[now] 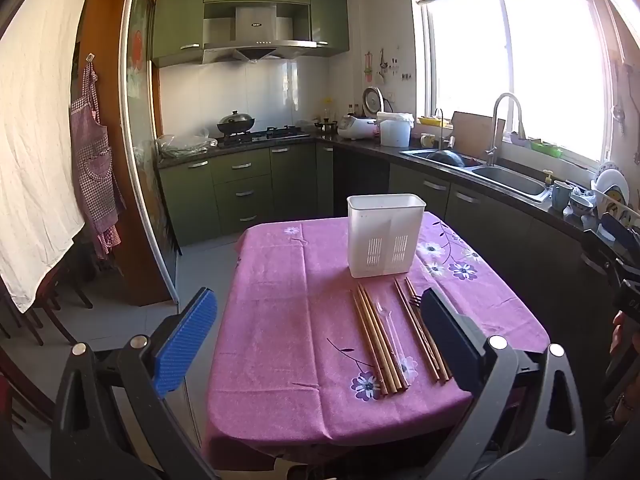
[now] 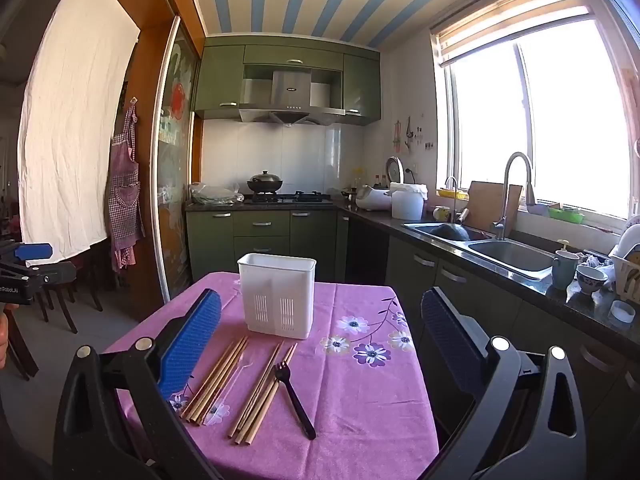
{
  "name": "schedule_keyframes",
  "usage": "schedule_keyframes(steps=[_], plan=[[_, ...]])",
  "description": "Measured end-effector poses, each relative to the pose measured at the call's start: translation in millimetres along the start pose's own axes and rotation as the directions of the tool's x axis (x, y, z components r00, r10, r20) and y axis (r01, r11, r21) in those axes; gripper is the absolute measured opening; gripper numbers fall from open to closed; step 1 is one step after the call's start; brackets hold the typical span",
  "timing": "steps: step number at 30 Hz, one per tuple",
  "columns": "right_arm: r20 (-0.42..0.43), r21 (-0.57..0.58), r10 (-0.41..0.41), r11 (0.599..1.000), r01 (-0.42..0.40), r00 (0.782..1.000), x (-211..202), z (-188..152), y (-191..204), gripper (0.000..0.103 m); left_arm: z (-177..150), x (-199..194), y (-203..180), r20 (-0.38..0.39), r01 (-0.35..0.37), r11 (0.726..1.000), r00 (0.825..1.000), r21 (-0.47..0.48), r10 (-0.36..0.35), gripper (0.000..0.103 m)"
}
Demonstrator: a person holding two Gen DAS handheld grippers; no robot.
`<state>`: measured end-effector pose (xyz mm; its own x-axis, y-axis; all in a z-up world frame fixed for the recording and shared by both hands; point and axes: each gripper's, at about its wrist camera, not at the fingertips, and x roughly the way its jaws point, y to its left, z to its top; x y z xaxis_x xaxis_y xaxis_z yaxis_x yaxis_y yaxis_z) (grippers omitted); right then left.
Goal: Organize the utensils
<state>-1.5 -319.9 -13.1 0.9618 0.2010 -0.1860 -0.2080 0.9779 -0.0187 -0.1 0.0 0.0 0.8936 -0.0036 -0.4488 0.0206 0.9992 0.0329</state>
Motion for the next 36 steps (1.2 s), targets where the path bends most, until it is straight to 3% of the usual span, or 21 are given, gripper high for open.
schedule_keyframes(steps=[36], plan=[[-0.036,-0.016,0.008,1.000,-0.009,0.999,15,-11,7,0.099,-6,7,-4,-0.013,0.000,1.000,1.000,0.019,0.000,0.097]])
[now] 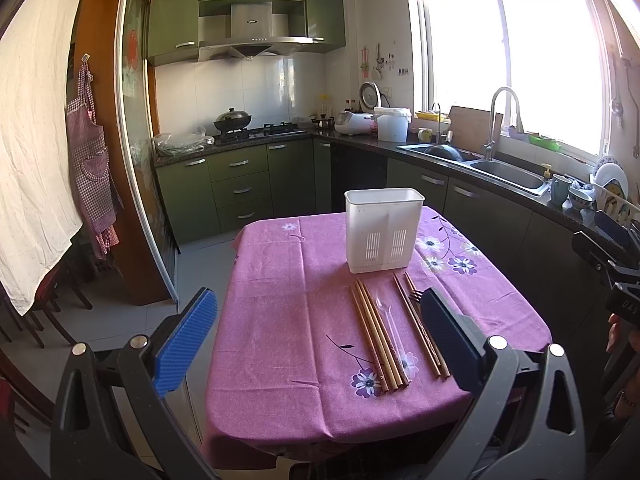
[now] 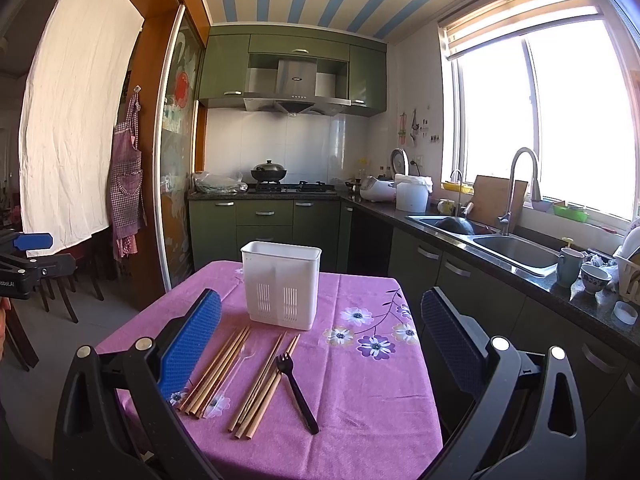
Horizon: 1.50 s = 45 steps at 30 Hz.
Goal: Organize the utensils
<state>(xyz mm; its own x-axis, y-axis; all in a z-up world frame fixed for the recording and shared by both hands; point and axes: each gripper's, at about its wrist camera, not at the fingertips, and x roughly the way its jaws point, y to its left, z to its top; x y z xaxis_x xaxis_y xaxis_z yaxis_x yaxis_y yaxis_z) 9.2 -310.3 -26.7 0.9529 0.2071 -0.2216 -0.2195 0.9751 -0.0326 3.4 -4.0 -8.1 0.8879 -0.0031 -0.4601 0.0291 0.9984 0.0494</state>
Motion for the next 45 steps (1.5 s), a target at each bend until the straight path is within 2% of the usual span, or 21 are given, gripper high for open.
schedule_keyframes(steps=[45], plan=[[-0.048,0.003,-0.004,1.000,0.004,0.999,16,-3,0,0.099,-3,6,4,-0.027,-0.005,1.000,1.000,0.009,0.005,0.097]])
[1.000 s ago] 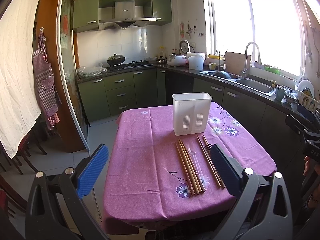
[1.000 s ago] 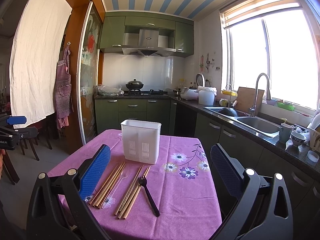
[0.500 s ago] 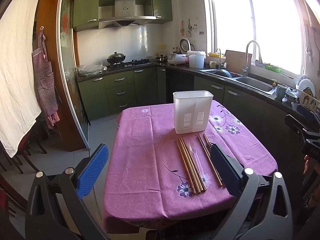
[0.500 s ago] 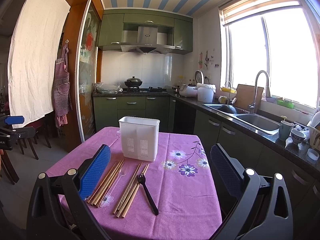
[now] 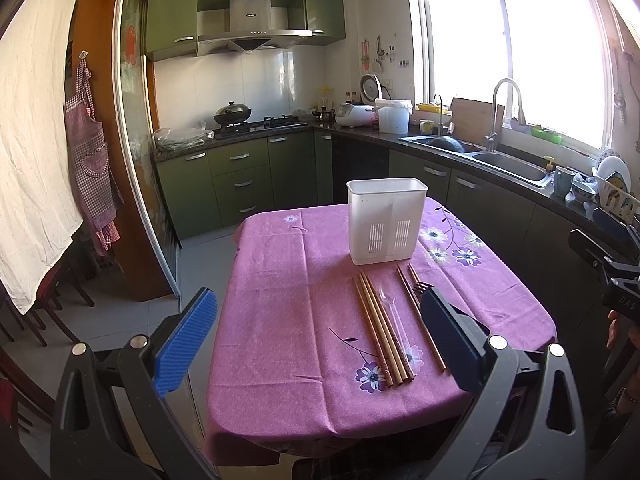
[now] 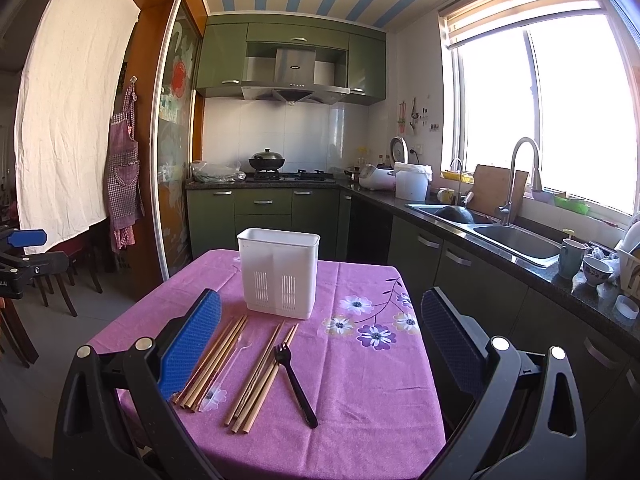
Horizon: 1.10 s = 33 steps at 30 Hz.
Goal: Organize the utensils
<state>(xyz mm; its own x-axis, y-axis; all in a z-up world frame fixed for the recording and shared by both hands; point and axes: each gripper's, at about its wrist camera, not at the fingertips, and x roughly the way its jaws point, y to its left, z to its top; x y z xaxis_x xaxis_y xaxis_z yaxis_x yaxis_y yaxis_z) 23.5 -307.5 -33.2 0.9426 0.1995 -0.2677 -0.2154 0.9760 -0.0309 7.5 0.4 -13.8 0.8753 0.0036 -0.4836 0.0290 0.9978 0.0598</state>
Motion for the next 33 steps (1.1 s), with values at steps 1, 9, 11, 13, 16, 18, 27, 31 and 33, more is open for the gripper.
schedule_keyframes(steps=[1,9,11,13,16,18,27,31,33], plan=[[0.000,0.000,0.000,1.000,0.000,1.000,0,0,0,0.099,0,0,0,-0.001,0.000,1.000,1.000,0.000,0.000,0.097],[-0.003,0.000,0.000,1.000,0.000,1.000,3,0,0,0.099,0,3,-2,-0.009,-0.002,1.000,1.000,0.003,0.002,0.097],[-0.005,-0.002,0.000,1.000,0.000,1.000,3,0,0,0.099,1,3,-2,-0.012,-0.002,1.000,1.000,0.003,0.002,0.097],[-0.006,-0.001,0.001,1.000,-0.001,1.000,4,-2,-1,0.099,0,3,-3,-0.013,-0.002,1.000,1.000,0.004,0.003,0.097],[-0.009,-0.003,0.000,1.000,0.000,1.000,5,-3,-1,0.099,1,3,-3,-0.012,-0.002,1.000,1.000,0.003,0.002,0.097],[-0.011,-0.002,0.000,1.000,0.000,1.000,7,-4,-1,0.099,0,3,-3,-0.013,-0.003,1.000,1.000,0.003,0.003,0.097],[-0.014,-0.003,-0.001,1.000,0.001,1.000,8,-5,-1,0.099,-1,7,-3,-0.019,-0.001,1.000,1.000,0.005,0.001,0.097],[-0.019,-0.007,-0.004,1.000,0.004,1.000,12,-6,0,0.099,-1,9,-4,-0.024,0.002,1.000,1.000,0.004,-0.002,0.097],[-0.027,-0.011,-0.009,1.000,0.009,1.000,16,-7,-2,0.099,-1,13,-5,-0.032,0.004,1.000,0.999,0.007,-0.003,0.097]])
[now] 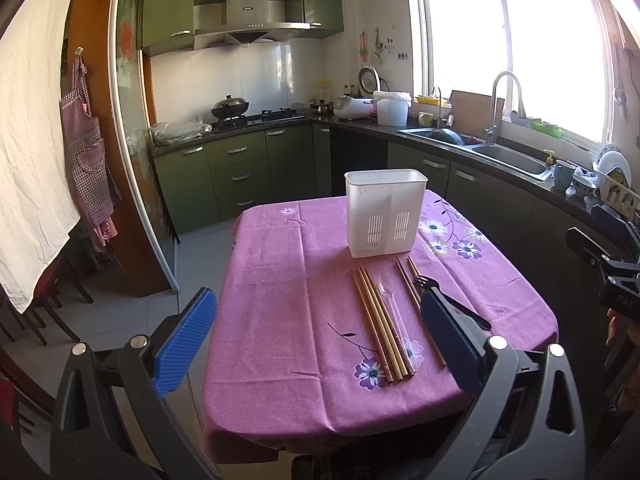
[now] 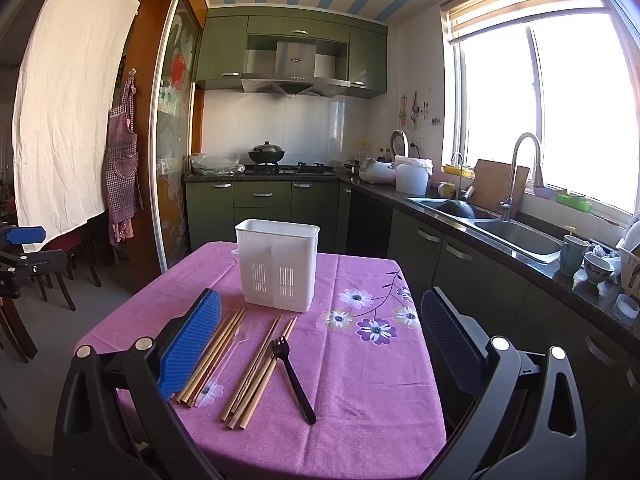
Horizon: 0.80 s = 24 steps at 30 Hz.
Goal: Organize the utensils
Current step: 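Close the left tool on the clear plastic spoon while the right tool approaches the black fork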
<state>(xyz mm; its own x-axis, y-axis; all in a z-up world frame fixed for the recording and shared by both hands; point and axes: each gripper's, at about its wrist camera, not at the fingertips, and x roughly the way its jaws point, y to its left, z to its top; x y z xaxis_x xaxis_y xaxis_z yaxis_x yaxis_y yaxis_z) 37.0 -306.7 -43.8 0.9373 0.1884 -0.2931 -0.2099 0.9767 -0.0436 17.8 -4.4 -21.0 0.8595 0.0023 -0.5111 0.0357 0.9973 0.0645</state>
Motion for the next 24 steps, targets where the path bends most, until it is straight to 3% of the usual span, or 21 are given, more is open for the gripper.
schedule_keyframes(steps=[7,11,14,19,24], plan=[[-0.111,-0.030,-0.001,1.000,-0.002,0.994,38,2,-10,0.099,1,42,-7,-0.100,0.008,1.000,0.995,0.016,-0.006,0.097],[-0.243,-0.044,0.028,0.998,-0.040,0.970,76,-2,-14,0.099,1,79,-13,-0.183,0.026,0.999,0.983,0.019,-0.023,0.097],[-0.347,-0.052,0.041,0.997,-0.063,0.937,106,-10,-15,0.099,1,112,-21,-0.267,0.060,0.998,0.962,0.007,-0.056,0.097],[-0.429,-0.084,0.042,0.993,-0.086,0.902,144,-23,-14,0.099,2,159,-40,-0.379,0.117,0.993,0.919,0.001,-0.108,0.097],[-0.489,-0.086,0.067,0.988,-0.125,0.869,169,-29,-18,0.099,3,191,-67,-0.440,0.153,0.988,0.889,0.027,-0.126,0.097]])
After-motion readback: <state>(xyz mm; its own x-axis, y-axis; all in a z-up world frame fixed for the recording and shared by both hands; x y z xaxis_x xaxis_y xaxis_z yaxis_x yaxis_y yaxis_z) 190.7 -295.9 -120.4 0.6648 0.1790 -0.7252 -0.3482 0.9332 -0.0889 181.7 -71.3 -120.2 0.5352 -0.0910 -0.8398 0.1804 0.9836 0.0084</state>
